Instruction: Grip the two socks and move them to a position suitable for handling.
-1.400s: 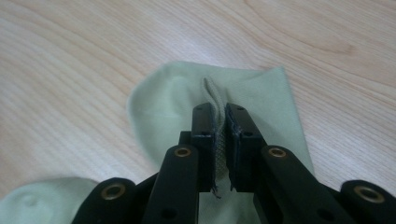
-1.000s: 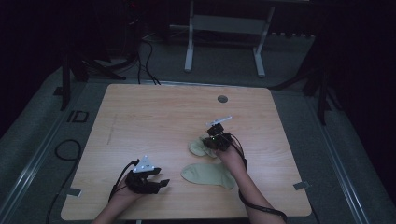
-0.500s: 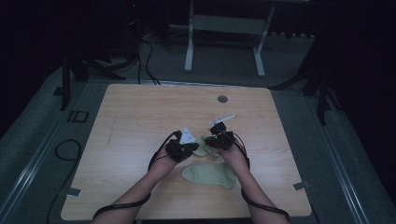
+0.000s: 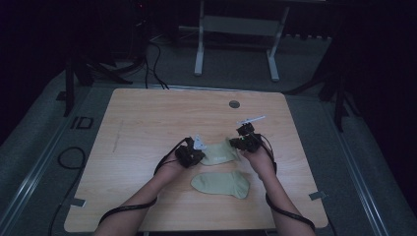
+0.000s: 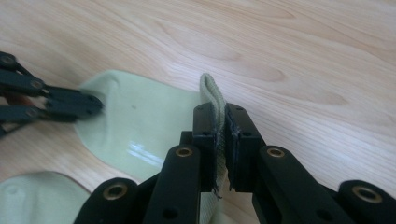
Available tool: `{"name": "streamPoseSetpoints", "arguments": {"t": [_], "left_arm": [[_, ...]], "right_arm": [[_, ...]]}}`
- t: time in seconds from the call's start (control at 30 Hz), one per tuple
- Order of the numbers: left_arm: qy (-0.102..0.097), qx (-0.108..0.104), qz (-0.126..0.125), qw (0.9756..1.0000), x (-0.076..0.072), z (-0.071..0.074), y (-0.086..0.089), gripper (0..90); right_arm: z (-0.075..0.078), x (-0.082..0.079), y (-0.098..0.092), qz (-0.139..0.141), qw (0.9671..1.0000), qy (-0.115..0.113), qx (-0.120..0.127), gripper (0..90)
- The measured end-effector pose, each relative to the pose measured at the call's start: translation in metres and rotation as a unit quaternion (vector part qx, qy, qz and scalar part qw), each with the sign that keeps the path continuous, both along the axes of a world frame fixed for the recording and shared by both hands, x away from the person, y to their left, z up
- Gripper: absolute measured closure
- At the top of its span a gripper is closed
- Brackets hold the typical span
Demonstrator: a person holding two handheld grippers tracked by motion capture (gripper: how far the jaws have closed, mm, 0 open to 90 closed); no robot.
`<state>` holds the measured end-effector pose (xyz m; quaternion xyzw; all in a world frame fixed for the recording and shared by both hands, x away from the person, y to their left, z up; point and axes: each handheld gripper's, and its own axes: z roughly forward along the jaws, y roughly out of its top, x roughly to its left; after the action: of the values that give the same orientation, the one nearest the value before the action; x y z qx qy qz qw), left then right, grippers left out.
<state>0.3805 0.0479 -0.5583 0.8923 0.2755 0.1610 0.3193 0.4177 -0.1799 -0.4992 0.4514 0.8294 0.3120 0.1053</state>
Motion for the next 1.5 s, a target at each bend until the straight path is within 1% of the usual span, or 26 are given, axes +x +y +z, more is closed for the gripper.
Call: {"name": "streamPoseSetpoints", "arguments": {"t": [0.03, 0.07, 0.1, 0.17, 0.27, 0.3, 0.33, 0.37, 0.4, 0.43, 0.5, 0.53, 0.6, 0.7, 0.77, 0.9, 0.97, 1.03, 1.23, 1.4, 1.5], "left_arm": [[0.004, -0.007, -0.005, 1.0000, 0.005, 0.000, 0.006, 89.1], [0.004, -0.008, -0.011, 0.9999, 0.007, -0.001, 0.007, 89.1], [0.000, -0.005, -0.011, 0.9999, 0.008, -0.001, 0.008, 89.0], [0.004, -0.005, -0.010, 0.9999, 0.012, 0.000, 0.009, 89.0], [0.000, 0.001, -0.013, 0.9999, 0.013, 0.000, 0.007, 89.0], [-0.002, 0.003, -0.015, 0.9999, 0.013, 0.000, 0.006, 89.0], [-0.004, 0.004, -0.016, 0.9999, 0.012, 0.000, 0.005, 89.0], [-0.004, 0.004, -0.016, 0.9999, 0.012, 0.000, 0.005, 88.9], [-0.005, 0.006, -0.017, 0.9998, 0.012, 0.000, 0.004, 88.9], [-0.003, 0.006, -0.017, 0.9998, 0.012, 0.000, 0.004, 88.9], [-0.003, 0.005, -0.018, 0.9998, 0.012, 0.000, 0.004, 88.9], [-0.004, 0.003, -0.019, 0.9998, 0.012, 0.000, 0.005, 89.0], [-0.001, 0.000, -0.018, 0.9998, 0.012, 0.000, 0.005, 89.0], [0.000, -0.002, -0.017, 0.9999, 0.011, 0.000, 0.005, 89.0], [-0.001, -0.004, -0.014, 0.9999, 0.010, -0.001, 0.005, 89.0], [0.000, -0.001, -0.013, 0.9999, 0.011, 0.000, 0.004, 89.0], [0.000, -0.002, -0.012, 0.9999, 0.012, 0.000, 0.004, 88.9], [-0.001, -0.001, -0.010, 1.0000, 0.013, 0.000, 0.004, 88.9], [0.000, -0.006, -0.005, 1.0000, 0.018, 0.000, 0.002, 88.8], [0.004, -0.009, -0.002, 0.9999, 0.020, -0.001, 0.003, 88.8], [0.006, -0.009, 0.005, 0.9999, 0.021, 0.000, 0.005, 85.9]], "right_arm": [[-0.002, 0.002, -0.007, -0.008, 1.0000, 0.005, 0.003, 83.5], [-0.003, 0.003, -0.010, -0.010, 0.9999, 0.007, 0.003, 83.5], [-0.005, 0.004, -0.012, -0.013, 0.9999, 0.011, 0.002, 83.5], [-0.008, 0.006, -0.016, -0.017, 0.9998, 0.012, 0.001, 83.6], [-0.013, 0.009, -0.020, -0.023, 0.9995, 0.019, -0.001, 83.5], [-0.015, 0.010, -0.021, -0.025, 0.9994, 0.022, -0.002, 82.8], [-0.017, 0.010, -0.023, -0.027, 0.9994, 0.024, -0.004, 80.0], [-0.017, 0.010, -0.023, -0.027, 0.9994, 0.024, -0.004, 80.0], [-0.019, 0.011, -0.024, -0.031, 0.9992, 0.024, -0.007, 75.3], [-0.020, 0.012, -0.025, -0.033, 0.9991, 0.022, -0.014, 72.8], [-0.017, 0.010, -0.027, -0.038, 0.9991, 0.015, -0.009, 72.8], [-0.014, 0.009, -0.027, -0.038, 0.9992, 0.008, -0.010, 74.3], [-0.011, 0.006, -0.024, -0.033, 0.9994, 0.000, -0.011, 80.5], [-0.014, 0.002, -0.018, -0.013, 0.9998, 0.003, -0.017, 85.9], [-0.022, 0.001, -0.014, 0.001, 0.9995, 0.011, -0.030, 86.4], [-0.039, 0.004, -0.013, -0.003, 0.9988, 0.021, -0.045, 86.4], [-0.043, 0.007, -0.015, -0.008, 0.9986, 0.024, -0.047, 86.4], [-0.044, 0.011, -0.019, -0.013, 0.9989, 0.021, -0.040, 86.5], [-0.044, 0.021, -0.020, -0.012, 0.9987, 0.018, -0.047, 85.8], [-0.044, 0.022, -0.018, -0.010, 0.9986, 0.015, -0.050, 85.0], [-0.044, 0.022, -0.018, -0.010, 0.9986, 0.016, -0.049, 84.9]]}}
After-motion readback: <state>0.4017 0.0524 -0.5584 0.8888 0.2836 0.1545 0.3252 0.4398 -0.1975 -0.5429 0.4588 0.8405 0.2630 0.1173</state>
